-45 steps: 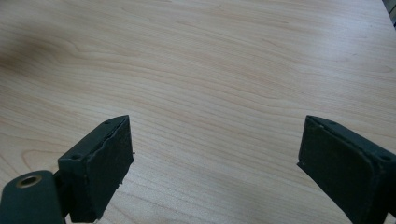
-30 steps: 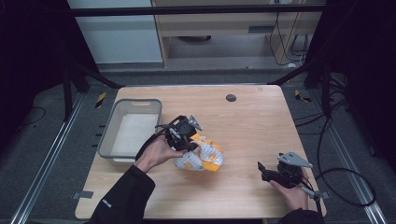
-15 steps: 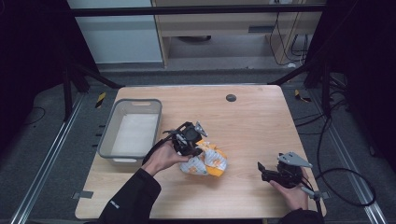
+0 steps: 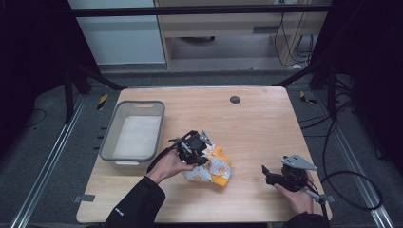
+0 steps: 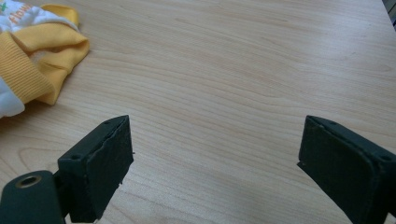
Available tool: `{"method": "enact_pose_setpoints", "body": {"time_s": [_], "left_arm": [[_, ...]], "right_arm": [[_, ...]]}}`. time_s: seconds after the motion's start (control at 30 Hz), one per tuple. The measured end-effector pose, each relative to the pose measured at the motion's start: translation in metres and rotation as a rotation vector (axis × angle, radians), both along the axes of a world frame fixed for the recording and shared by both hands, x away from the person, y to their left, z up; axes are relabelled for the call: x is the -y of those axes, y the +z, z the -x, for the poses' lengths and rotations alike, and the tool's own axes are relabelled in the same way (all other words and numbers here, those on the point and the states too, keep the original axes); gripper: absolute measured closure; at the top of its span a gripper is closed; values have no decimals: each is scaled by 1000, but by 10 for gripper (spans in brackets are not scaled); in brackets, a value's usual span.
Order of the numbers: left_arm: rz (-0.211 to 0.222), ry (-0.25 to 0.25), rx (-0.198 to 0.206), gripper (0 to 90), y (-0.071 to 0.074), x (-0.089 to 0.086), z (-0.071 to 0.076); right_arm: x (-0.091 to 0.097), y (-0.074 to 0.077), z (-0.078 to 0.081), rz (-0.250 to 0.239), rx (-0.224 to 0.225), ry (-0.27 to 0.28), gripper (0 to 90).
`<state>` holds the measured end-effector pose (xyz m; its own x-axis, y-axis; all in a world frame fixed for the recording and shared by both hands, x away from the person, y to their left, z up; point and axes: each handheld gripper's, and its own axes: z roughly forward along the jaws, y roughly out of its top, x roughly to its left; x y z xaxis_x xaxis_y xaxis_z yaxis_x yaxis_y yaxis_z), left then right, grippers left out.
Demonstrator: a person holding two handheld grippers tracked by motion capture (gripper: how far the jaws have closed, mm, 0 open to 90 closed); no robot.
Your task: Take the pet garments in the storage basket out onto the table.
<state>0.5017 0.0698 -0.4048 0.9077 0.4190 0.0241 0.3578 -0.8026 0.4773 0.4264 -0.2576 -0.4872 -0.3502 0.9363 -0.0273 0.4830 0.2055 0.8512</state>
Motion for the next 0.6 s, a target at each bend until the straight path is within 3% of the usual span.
{"method": "enact_pose_setpoints", "body": {"time_s": [0.6], "left_arm": [[7, -3, -20, 525, -17, -6, 7]], "right_arm": [[-1, -1, 0, 7, -8, 3, 99]]}}
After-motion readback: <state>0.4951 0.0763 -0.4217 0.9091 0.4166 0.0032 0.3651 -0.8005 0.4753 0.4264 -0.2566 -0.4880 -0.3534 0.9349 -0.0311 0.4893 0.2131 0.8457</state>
